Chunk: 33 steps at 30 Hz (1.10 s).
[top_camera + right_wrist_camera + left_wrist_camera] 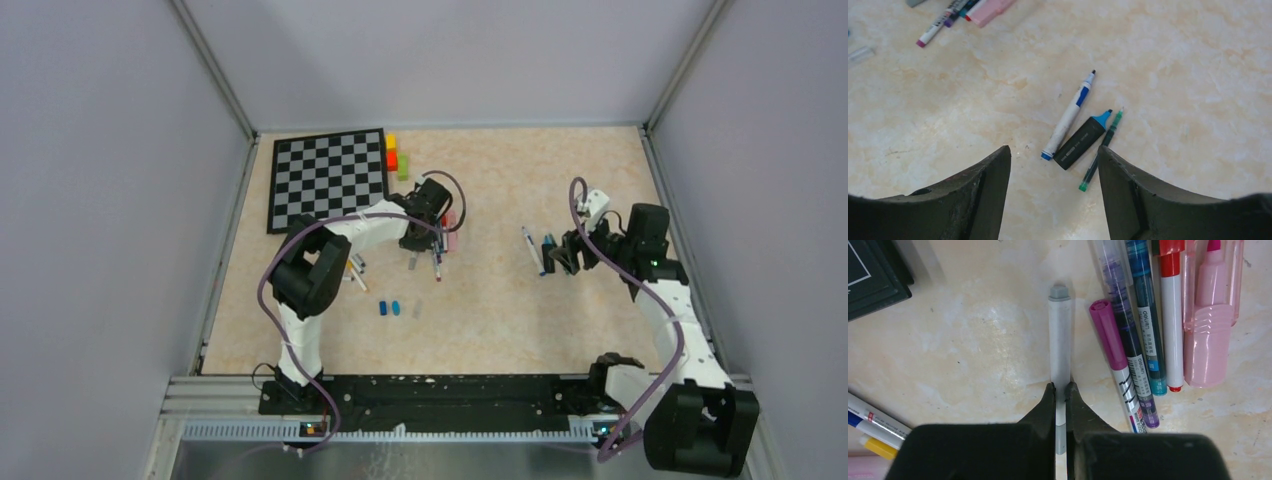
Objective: Open the pen caps
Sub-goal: Pick up the pen from the center of the board.
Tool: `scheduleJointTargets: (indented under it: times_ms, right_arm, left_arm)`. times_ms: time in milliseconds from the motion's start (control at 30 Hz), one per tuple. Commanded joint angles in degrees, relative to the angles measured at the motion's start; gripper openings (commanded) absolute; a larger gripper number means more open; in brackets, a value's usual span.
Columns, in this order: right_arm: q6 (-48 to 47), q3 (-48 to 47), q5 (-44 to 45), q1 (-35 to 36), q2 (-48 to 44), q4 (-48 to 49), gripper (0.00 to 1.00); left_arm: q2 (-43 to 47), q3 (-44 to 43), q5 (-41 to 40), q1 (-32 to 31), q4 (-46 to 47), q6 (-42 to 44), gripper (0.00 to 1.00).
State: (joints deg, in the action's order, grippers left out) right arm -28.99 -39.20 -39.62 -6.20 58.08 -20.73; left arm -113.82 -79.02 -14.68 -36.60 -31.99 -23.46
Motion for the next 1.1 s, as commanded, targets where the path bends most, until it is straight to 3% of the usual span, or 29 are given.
scheduleJointTargets:
  times_ms: [0, 167, 267, 367, 567, 667, 833, 1067]
  right_arm:
    - [-4.89, 1.48, -11.64, -0.57, -7.39, 0.34, 0.63]
    - [-13.83, 1.37, -25.01, -0.57, -12.35, -6.73, 0.63]
    - [-32.13, 0.65, -33.06, -0.57, -11.88, -20.16, 0.63]
    - [-49.20, 1.64, -38.74, -0.57, -10.80, -29.86, 0.65]
    - [-59.35, 1.69, -41.98, 1.01, -8.52, -34.55, 0.68]
    - [-61.66, 2.43, -41.52, 2.63, -7.47, -34.01, 0.68]
    - [-73.08, 5.42, -38.06, 5.85, -6.97, -34.38, 0.68]
    - [-80.27, 8.70, -32.14, 8.78, -7.03, -31.45, 0.66]
  left_arm:
    - [0.35, 2.26, -3.25, 1.25, -2.62, 3.60, 0.00]
    - [8.54, 3.49, -1.74, 1.29, -0.53, 5.03, 0.00]
    - [17.01, 8.19, 3.73, 1.29, 3.63, 6.01, 0.00]
    - [24.14, 14.27, 15.07, 1.27, 8.27, 6.32, 0.00]
    - [32.62, 25.10, 36.59, 1.18, 21.26, 0.53, 0.00]
    - [32.71, 28.93, 45.69, 1.00, 28.85, -5.00, 0.00]
    - [27.88, 30.20, 55.48, -2.33, 40.40, -12.10, 0.00]
    - [15.63, 21.57, 60.34, -8.93, 39.29, -12.29, 0.00]
